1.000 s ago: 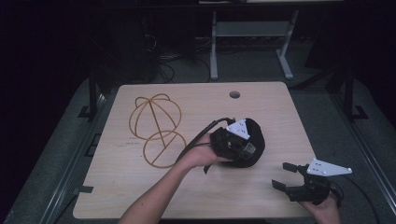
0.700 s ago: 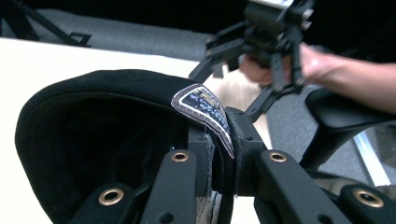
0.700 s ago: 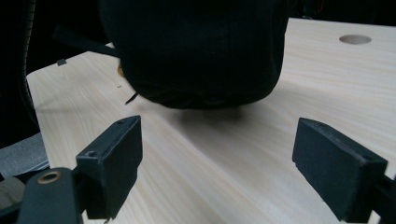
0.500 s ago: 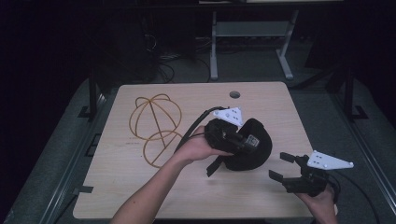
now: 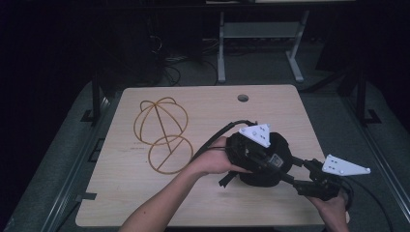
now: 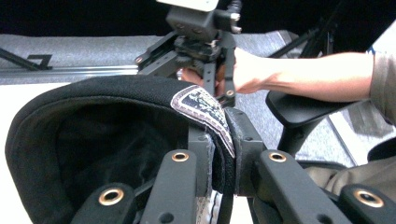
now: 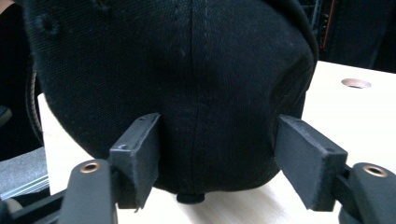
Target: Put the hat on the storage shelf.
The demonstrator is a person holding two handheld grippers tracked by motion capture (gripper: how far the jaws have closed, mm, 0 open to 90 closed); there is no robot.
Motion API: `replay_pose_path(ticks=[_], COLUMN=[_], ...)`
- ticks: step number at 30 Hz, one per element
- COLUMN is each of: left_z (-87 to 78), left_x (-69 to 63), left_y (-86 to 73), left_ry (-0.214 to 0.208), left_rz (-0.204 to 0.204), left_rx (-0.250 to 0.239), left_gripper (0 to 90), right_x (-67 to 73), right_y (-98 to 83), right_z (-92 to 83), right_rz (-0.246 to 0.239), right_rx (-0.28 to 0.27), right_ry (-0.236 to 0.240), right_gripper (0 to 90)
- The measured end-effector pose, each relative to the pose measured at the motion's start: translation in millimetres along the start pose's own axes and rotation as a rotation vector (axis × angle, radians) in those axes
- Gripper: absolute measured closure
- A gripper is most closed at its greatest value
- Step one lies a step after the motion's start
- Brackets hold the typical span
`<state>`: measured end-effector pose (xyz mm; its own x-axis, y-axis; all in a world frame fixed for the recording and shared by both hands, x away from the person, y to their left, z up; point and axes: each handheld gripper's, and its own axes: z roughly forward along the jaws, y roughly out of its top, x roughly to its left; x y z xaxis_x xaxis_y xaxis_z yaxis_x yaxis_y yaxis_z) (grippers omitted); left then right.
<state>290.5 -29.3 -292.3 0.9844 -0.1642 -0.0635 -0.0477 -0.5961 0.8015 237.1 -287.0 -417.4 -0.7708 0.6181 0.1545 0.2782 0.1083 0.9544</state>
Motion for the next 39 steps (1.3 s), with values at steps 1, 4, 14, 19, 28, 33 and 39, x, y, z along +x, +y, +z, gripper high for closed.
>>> replay_pose_path(ticks=[1,4,14,19,28,33,39], left_z=[1.5,4.5,-1.1,-10.2,-19.8,-27.0,-39.4], left_x=[-1.0,-2.7,-6.6,-5.8,-6.0,-7.4,-8.6], left_y=[1.6,6.2,8.2,-1.1,-8.1,-10.8,-14.8], left_ry=[-0.003,-0.013,-0.021,0.023,0.105,0.166,0.213], left_rz=[0.008,0.025,0.051,0.027,0.013,0.013,-0.008], left_rx=[0.003,0.007,0.013,0.010,0.035,0.052,0.047], left_gripper=[81.5,81.6,81.8,80.5,74.4,68.8,57.8], right_x=[0.4,0.7,2.1,2.4,0.9,-0.3,-5.6], right_y=[-0.4,-1.7,-0.3,3.2,11.5,22.3,27.4], right_z=[-1.1,-4.0,-4.3,-6.5,-9.8,-10.6,-16.2], right_rz=[-0.003,-0.010,-0.030,-0.021,-0.029,-0.043,-0.040], right_rx=[-0.004,-0.020,-0.064,-0.054,-0.039,-0.006,0.018], right_ry=[0.004,0.027,0.102,0.082,0.051,0.027,-0.003], right_gripper=[36.8,44.7,87.7,88.3,88.4,88.4,88.4])
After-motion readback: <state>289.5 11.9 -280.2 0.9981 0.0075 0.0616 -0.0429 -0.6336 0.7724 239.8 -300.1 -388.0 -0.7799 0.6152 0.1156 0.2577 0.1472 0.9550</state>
